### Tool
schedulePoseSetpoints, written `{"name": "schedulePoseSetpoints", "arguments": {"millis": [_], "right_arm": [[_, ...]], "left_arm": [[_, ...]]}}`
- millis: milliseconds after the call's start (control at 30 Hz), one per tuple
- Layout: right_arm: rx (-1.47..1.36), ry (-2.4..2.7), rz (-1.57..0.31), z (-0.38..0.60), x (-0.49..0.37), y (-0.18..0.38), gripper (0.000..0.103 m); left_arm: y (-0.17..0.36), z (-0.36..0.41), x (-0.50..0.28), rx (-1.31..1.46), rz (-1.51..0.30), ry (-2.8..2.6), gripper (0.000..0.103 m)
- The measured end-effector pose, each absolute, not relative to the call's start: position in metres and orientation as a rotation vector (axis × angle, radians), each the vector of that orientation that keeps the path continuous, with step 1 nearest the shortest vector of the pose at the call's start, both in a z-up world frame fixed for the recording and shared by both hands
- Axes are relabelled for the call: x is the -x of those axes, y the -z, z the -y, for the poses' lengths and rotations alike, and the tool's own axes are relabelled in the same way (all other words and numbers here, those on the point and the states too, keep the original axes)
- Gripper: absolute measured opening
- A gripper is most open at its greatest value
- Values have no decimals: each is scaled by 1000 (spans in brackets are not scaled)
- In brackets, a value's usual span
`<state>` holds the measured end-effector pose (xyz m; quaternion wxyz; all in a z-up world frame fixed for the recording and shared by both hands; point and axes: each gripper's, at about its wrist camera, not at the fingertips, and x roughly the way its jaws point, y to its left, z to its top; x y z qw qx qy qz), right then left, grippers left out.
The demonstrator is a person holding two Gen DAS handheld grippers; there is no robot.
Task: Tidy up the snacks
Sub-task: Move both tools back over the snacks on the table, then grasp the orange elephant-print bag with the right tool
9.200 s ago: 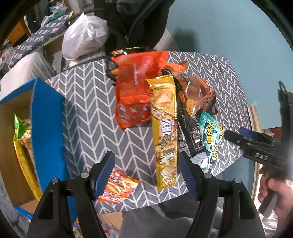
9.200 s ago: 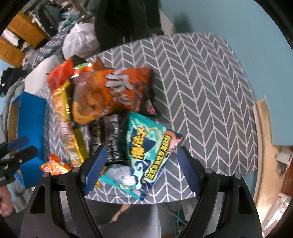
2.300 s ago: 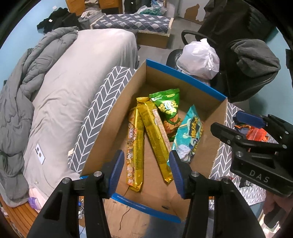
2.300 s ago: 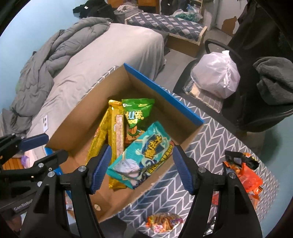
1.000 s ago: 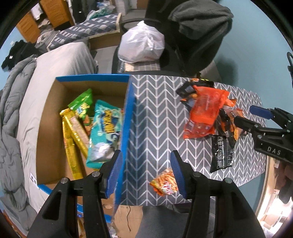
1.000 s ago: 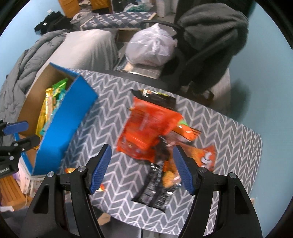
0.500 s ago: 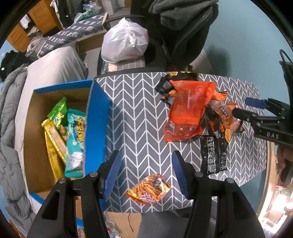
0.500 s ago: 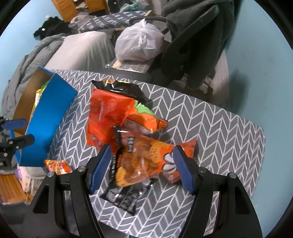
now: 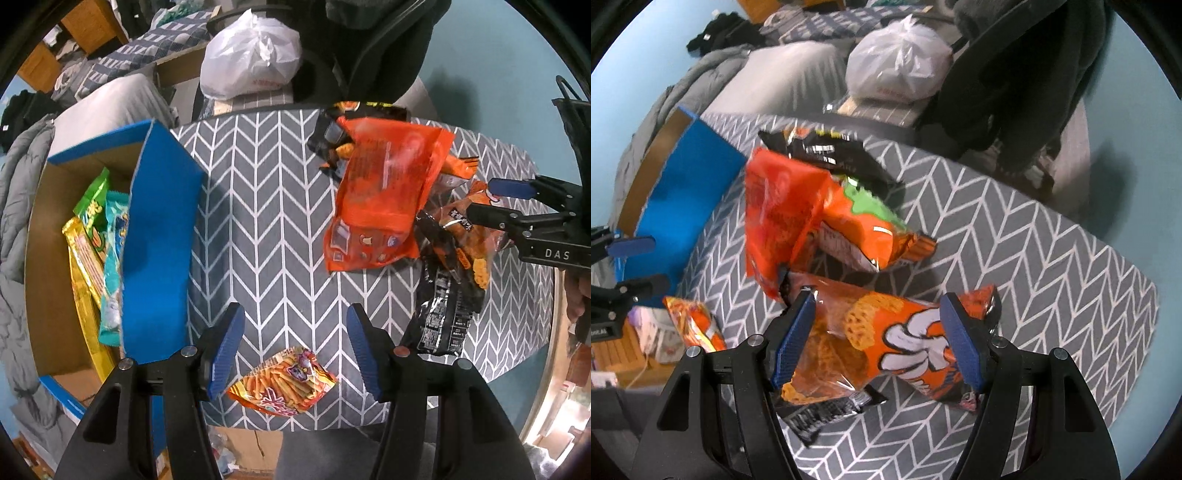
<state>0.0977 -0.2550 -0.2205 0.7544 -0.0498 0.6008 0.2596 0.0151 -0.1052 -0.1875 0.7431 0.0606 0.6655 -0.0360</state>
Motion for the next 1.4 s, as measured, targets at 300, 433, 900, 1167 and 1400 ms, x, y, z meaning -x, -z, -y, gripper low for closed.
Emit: {"name": "schedulePoseSetpoints", "arguments": {"millis": [300, 433, 900, 1167, 1400], "right_arm": [[109, -498, -1358, 274, -93, 227, 79], [72, -445, -1402, 286, -85, 234, 79], [83, -332, -1463, 313, -41, 236, 79], [55, -227, -1491, 336, -25, 234, 79], [-24, -123, -1470, 360, -6, 220, 79]], "left_arm": [[200, 106, -15, -118, -1501, 76, 59], [204, 106, -17, -121, -1518, 89, 59], [210, 103, -17, -177, -1538, 158, 59], [209, 94, -16, -168, -1547, 181, 60], [209, 89, -8, -156, -1569, 212, 60]]}}
